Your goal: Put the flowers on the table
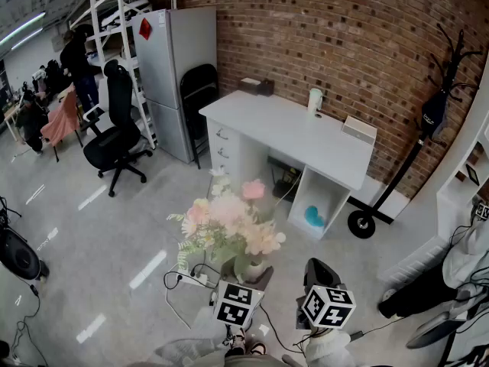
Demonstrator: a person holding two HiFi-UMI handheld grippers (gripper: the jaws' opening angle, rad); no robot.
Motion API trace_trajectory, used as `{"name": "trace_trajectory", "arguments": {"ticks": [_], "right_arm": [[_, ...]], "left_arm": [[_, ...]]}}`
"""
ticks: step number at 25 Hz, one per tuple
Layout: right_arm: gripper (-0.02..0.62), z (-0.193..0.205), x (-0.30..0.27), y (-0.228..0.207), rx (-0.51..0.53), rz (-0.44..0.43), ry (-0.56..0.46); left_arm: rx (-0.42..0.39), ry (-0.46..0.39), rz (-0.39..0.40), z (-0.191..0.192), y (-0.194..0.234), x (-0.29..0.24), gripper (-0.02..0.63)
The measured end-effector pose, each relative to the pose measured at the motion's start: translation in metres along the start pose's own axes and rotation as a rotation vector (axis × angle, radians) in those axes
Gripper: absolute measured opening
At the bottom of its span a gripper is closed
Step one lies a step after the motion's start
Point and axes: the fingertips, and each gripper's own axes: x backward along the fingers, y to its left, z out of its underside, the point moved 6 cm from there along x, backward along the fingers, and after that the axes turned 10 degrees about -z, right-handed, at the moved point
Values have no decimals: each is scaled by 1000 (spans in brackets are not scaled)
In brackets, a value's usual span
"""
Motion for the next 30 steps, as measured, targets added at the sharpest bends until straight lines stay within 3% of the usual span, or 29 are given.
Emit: {"name": "trace_trajectory", "arguments": {"ticks": [16, 22, 30], "right_arm": [[25, -6, -39, 17, -21, 22, -37], [25, 6, -46, 1, -43, 72, -30], [25, -14, -87, -10, -62, 98, -11]], "left_arm": [[-4, -11, 31, -9, 42, -23, 288], [-16, -16, 46, -7, 46, -47, 288], [-16, 13, 58, -22, 69, -83, 288]]}}
